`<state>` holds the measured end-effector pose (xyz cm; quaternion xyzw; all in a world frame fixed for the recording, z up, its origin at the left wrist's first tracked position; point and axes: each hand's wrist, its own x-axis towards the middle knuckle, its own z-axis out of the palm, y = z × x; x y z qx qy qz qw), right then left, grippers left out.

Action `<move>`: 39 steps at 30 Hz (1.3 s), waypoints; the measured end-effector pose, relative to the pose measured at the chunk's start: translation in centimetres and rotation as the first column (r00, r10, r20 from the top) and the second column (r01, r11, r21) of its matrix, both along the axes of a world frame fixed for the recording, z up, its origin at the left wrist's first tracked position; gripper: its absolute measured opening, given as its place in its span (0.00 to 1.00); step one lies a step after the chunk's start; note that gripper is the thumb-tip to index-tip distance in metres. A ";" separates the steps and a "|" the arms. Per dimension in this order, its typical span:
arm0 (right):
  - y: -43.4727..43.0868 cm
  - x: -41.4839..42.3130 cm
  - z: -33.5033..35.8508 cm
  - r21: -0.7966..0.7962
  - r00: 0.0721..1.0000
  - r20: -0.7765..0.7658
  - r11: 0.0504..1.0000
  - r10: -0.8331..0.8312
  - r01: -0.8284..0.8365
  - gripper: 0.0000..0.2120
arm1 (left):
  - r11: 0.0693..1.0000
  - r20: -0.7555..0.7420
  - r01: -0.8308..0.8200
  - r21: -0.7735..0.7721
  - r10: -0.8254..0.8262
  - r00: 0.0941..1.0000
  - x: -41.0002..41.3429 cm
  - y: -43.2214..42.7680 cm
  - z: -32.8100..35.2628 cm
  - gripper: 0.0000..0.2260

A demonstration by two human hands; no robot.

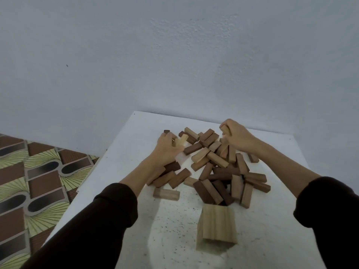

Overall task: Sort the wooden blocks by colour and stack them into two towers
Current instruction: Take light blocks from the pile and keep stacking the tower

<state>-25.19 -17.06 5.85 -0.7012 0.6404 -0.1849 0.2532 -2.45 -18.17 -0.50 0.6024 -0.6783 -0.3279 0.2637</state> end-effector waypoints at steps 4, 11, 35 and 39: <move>2.9 -0.3 2.5 0.001 0.995 0.081 0.999 -0.053 0.053 0.09 | 0.997 -0.089 -0.043 -0.058 0.037 0.995 1.4 2.4 0.9 0.10; 8.6 3.6 6.1 0.063 0.984 0.173 0.998 -0.041 0.031 0.11 | 0.997 -0.113 -0.042 -0.062 0.034 0.993 3.2 7.5 2.0 0.18; 19.8 19.4 -5.9 0.222 0.904 0.293 0.942 -0.312 0.253 0.08 | 0.997 0.003 -0.047 -0.058 0.048 0.999 9.6 15.8 -3.7 0.14; 18.7 19.2 -7.6 0.194 0.905 0.217 0.924 -0.367 0.328 0.13 | 0.996 0.012 -0.061 -0.063 0.061 0.998 9.7 16.4 -4.8 0.15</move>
